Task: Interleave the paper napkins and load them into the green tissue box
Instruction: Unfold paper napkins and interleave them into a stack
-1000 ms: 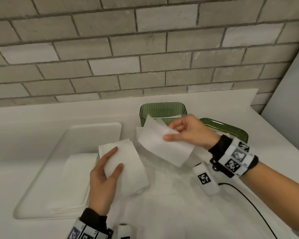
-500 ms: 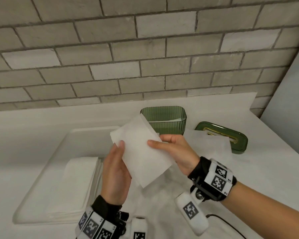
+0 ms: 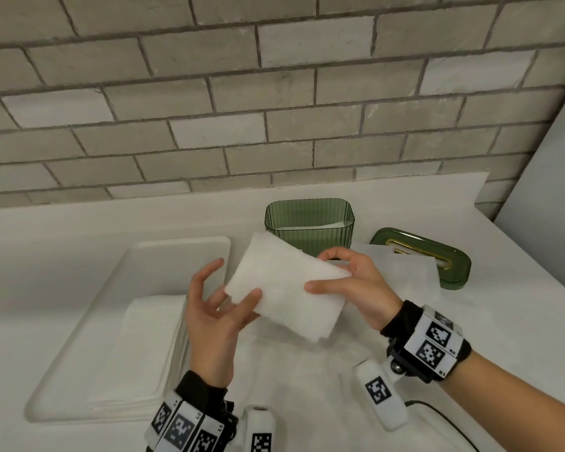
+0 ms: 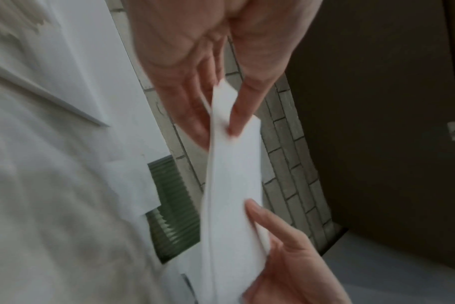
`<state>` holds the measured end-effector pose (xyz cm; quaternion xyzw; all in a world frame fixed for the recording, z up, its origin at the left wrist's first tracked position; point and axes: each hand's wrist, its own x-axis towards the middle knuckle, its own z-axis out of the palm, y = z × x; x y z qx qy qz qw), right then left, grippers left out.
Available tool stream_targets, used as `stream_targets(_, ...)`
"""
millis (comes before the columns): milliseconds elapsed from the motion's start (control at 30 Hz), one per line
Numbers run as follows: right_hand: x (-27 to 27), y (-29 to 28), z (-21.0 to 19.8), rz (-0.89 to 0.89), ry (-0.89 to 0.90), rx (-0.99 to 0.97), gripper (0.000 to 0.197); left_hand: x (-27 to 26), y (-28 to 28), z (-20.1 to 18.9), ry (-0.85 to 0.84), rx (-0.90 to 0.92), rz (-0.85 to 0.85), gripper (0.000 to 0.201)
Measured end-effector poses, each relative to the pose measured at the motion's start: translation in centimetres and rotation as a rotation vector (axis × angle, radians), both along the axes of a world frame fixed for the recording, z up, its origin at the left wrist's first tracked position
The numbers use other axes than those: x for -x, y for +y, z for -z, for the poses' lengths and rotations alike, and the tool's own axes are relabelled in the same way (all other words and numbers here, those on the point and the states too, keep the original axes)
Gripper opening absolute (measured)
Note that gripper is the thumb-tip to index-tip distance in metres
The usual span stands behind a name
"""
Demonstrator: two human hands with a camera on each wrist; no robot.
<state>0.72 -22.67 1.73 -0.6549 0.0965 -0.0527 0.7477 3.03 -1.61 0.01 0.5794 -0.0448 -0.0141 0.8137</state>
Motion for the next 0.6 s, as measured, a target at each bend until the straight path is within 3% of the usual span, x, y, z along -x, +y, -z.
stream_targets(100,-0.7,-1.5,1.0,0.009,-0.003,0.036,0.031,-1.2,-0.3,1.3,0.127,-0.234,0.138,0.045)
stream_targets(167,-1.0,-2.0,1.7,-0.011,-0.001,0.054,0.026,-1.6,-0.8,1.9,0.113,-0.337,0.205,0.035)
stream_targets(367,-1.0,-2.9,2.5,-0.078,-0.09,0.021,0.023,-2.9,-2.1,1.2,0.005,-0.356,0.254,0.03)
stream_targets(467,-0.9,-2.9,4.3,-0.077,0.018,0.156,0.032,-3.1,-2.6,2.8,0.026,-0.481,0.263,0.025)
stream_targets(600,-0.6,-2.5,6.2,-0.042,0.134,0.14,0.034,-2.3,-3.4,4.3,0.132,-0.474,0.251,0.015)
